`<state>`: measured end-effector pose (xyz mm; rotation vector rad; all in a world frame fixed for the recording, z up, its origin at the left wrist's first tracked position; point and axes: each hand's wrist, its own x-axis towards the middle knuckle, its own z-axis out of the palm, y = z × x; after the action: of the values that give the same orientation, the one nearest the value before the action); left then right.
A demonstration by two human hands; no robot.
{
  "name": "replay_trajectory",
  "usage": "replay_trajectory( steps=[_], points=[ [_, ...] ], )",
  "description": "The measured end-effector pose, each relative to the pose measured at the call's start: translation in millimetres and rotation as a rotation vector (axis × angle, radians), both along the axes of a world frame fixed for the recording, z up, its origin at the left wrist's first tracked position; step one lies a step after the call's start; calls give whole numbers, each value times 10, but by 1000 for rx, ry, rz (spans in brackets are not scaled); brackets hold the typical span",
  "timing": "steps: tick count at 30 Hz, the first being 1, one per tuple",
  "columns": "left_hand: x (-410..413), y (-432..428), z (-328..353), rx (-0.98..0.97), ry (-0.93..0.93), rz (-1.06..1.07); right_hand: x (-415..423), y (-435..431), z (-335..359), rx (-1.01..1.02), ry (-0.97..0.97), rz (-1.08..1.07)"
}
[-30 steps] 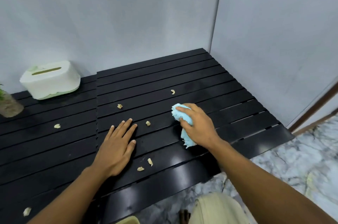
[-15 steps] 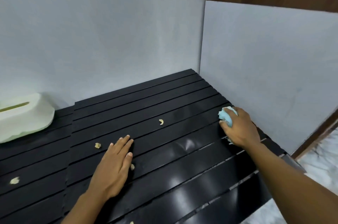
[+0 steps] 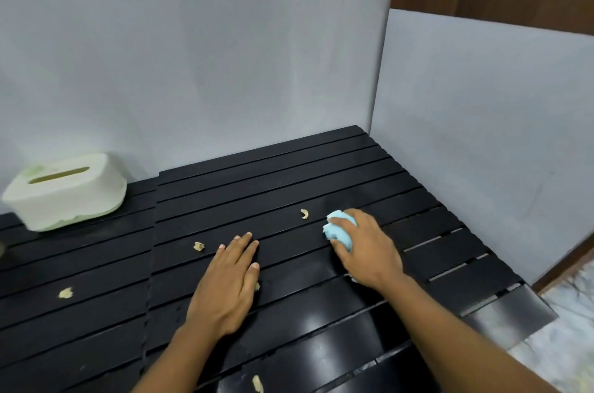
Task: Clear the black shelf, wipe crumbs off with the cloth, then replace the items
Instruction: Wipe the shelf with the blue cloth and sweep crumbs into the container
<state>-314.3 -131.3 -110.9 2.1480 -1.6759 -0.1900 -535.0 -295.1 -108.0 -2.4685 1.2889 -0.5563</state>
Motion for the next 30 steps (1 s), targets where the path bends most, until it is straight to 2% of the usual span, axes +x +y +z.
replay_trajectory(
  steps=[4,6,9,11,13,17,23,30],
  points=[
    [-29,63,31,-3,38,-1,325,459,-18,-30,-79,75],
    [-2,105,62,0,81,-26,342,493,-17,10,-188,101],
    [152,246,85,66,-25,-97,187,193,41,-5,-352,-17],
    [252,329,69,76,-110,-98,5,-247,103,-73,-280,-142],
    [275,372,48,75,-117,-67,-162,-722,119,-89,-130,-232],
    [245,353,36,52,-97,-38,-151,-1141,-6,45,6,-291],
    [260,294,53,38,-96,-33,373,-790,-33,-1,33,-42],
    [186,333,99,24,-120,18,1145,244,19,-6,2,200]
  ],
)
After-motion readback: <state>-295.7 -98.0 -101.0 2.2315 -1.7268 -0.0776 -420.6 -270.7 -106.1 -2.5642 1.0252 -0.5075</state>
